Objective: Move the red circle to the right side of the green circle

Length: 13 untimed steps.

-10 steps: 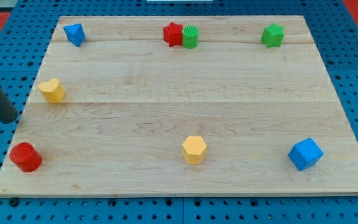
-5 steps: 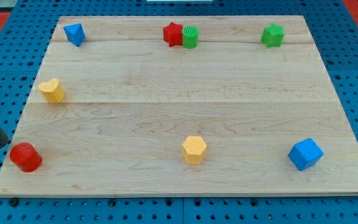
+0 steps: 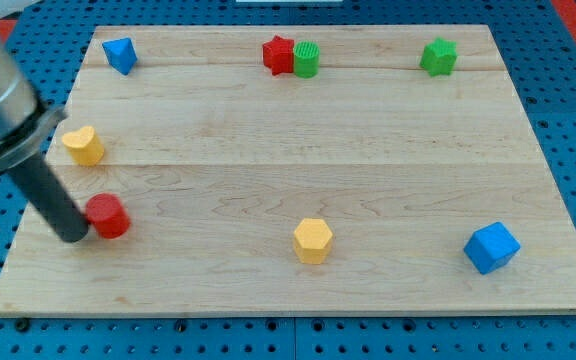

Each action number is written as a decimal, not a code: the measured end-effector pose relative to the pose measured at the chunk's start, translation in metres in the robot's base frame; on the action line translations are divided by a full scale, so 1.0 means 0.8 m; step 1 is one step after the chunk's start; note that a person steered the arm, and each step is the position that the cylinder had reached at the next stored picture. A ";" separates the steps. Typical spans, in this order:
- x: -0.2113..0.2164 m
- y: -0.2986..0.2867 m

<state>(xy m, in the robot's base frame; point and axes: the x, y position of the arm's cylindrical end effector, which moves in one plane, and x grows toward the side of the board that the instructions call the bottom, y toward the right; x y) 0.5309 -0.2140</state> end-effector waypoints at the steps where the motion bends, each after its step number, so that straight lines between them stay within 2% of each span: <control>1: 0.001 -0.014; 2: -0.009 -0.017; 4: -0.050 0.173; 5: -0.054 0.196; 6: -0.032 0.176; 7: -0.029 0.219; 9: -0.128 0.394; 10: -0.146 0.417; 11: -0.145 0.410; 13: -0.104 0.313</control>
<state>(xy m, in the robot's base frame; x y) 0.4478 0.0361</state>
